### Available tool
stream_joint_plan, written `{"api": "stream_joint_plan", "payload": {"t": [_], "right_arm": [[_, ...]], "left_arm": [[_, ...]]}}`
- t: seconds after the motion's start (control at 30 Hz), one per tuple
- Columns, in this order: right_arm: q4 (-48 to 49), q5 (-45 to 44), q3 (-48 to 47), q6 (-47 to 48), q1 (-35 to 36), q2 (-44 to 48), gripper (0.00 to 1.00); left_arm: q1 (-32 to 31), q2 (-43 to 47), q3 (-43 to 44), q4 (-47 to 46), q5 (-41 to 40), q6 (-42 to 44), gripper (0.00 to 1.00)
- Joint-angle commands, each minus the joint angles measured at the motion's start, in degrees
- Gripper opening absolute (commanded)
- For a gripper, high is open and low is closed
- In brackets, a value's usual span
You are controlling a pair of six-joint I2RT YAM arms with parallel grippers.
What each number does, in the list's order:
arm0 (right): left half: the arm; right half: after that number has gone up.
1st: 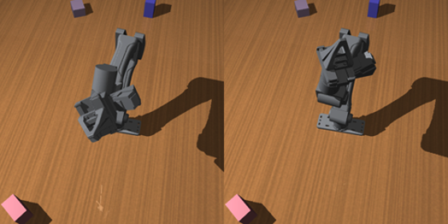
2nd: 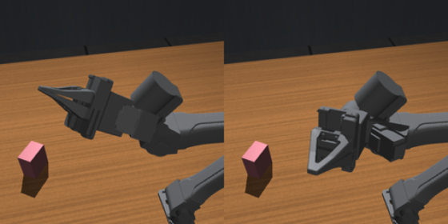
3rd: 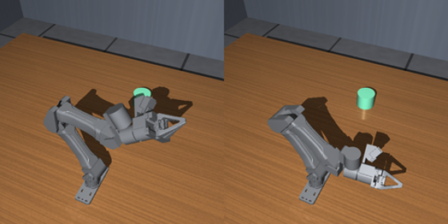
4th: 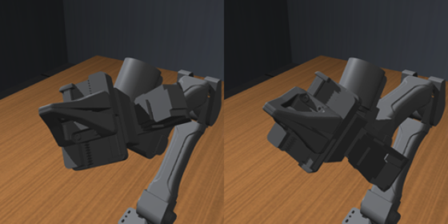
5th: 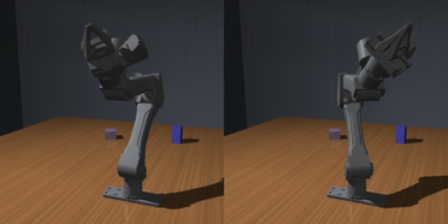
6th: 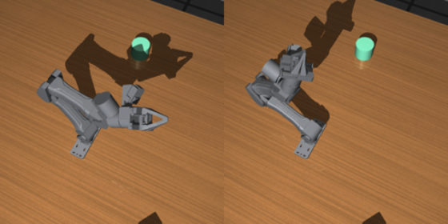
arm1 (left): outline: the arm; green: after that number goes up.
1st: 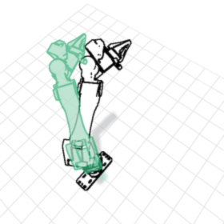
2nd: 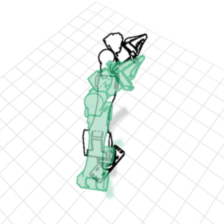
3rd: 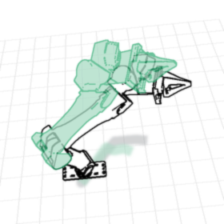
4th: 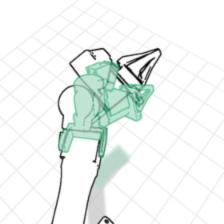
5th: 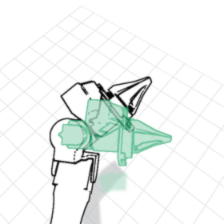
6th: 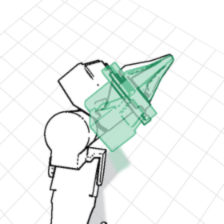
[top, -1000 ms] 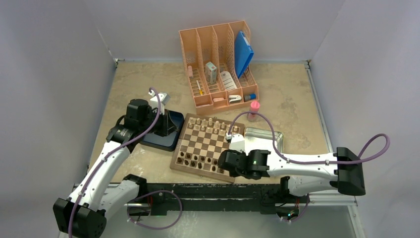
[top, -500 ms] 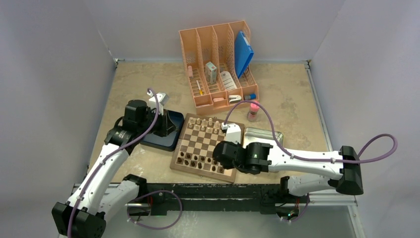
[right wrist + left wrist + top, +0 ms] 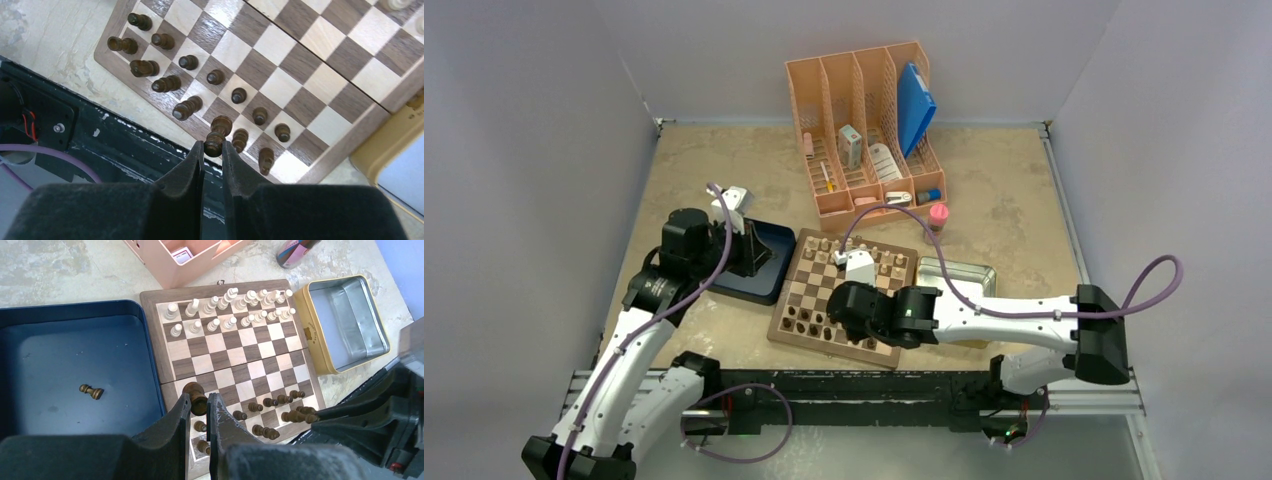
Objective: Set up the chess pieces on the board
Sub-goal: Place the chess piece on the chessboard.
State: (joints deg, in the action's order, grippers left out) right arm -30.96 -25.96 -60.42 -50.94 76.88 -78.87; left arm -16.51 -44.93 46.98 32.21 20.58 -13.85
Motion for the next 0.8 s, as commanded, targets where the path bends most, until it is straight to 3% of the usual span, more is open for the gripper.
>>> {"api": "stream_joint_plan", "payload": {"t": [0.0, 0.77], "right_arm": [[5.3, 1.7, -1.1, 3.0, 0.2, -1.7, 0.08], [10.2, 6.4, 4.7, 2.8, 0.2, -5.4, 0.09]], "left_arm": [[0.3, 0.8, -0.2, -2.2, -1.3, 1.3, 0.00], [0.3, 0.1, -0.1, -2.1, -1.1, 1.4, 0.00]]}}
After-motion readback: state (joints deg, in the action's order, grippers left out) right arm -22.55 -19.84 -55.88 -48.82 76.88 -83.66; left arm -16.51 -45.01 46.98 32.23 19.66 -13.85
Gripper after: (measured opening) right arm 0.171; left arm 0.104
